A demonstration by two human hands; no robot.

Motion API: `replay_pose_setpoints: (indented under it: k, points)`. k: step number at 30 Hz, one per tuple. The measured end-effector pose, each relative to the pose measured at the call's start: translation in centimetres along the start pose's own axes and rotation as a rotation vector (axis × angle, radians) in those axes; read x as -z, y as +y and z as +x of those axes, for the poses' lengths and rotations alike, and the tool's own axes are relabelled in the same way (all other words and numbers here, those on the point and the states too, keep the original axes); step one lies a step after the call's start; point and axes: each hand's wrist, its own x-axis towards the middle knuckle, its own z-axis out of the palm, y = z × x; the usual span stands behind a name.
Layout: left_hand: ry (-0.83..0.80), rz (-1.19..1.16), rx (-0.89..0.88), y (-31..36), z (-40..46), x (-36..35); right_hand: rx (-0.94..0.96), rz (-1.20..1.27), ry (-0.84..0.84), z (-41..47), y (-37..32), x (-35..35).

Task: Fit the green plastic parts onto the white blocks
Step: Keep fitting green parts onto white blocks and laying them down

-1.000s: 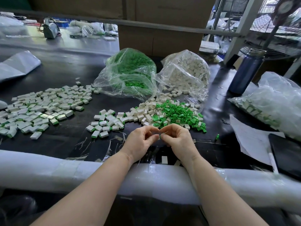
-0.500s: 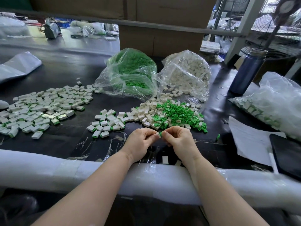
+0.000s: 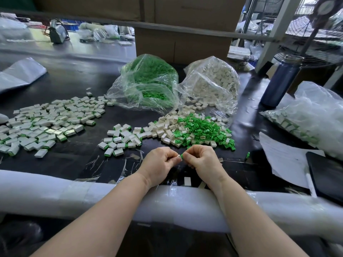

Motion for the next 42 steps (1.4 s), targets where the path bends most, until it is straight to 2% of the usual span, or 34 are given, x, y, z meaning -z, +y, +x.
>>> replay_pose_setpoints:
  k: [6, 13, 21, 25, 28, 32, 38, 42]
  points:
    - [-0.005, 0.024, -0.025, 0.26, -0.09, 0.13, 0.001, 0.028, -0.055, -0.27, -0.13, 0.4]
    - [0.043, 0.13, -0.113, 0.58, -0.2, 0.05, 0.0, 0.011, -0.026, -0.29, -0.31, 0.3]
    - [-0.006, 0.07, -0.08, 0.21, 0.03, 0.15, 0.002, 0.01, -0.069, -0.46, -0.33, 0.48]
    - [0.046, 0.054, -0.079, 0.19, 0.0, -0.11, -0.02, 0.048, 0.019, -0.27, -0.29, 0.07]
    - [0.102, -0.043, -0.054, 0.37, 0.04, -0.21, -0.018, 0.123, 0.083, -0.15, -0.38, -0.28]
    - [0.064, -0.07, -0.035, 0.28, 0.07, -0.25, -0.011, 0.187, 0.086, -0.26, -0.39, -0.13]
    - [0.136, -0.135, -0.058, -0.02, 0.36, -0.16, 0.012, 0.249, 0.081, -0.59, -0.52, 0.16]
    - [0.087, -0.188, -0.006, -0.13, 0.38, -0.1, 0.033, 0.237, 0.07, -0.51, -0.66, 0.1]
